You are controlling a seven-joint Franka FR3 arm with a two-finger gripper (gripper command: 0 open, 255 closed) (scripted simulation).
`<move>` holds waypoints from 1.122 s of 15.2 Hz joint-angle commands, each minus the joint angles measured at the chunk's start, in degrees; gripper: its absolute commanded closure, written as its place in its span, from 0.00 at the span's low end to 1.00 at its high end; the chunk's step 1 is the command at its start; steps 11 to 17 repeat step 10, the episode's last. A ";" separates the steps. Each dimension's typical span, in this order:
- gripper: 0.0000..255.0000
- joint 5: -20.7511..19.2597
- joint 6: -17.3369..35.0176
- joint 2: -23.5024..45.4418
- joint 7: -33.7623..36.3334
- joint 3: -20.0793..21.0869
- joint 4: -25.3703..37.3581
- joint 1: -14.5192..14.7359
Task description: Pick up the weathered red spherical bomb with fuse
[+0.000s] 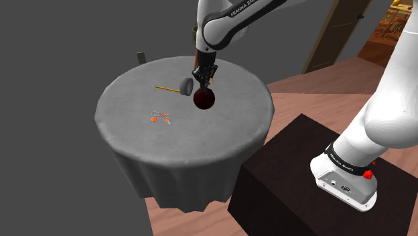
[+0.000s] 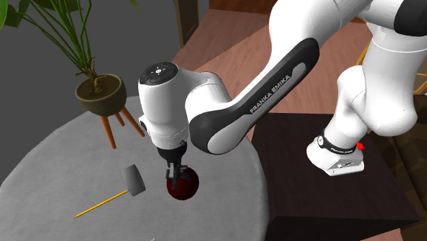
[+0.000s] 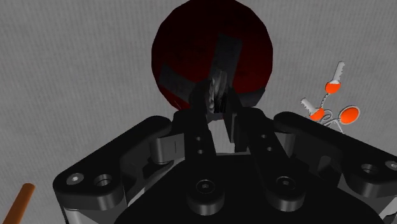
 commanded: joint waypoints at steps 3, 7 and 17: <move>1.00 0.32 -2.84 -1.50 -0.13 0.10 1.38 -0.09; 1.00 0.61 -5.61 -2.89 -0.24 0.18 2.78 -0.17; 1.00 0.69 -6.41 -3.26 -0.27 0.19 3.22 -0.20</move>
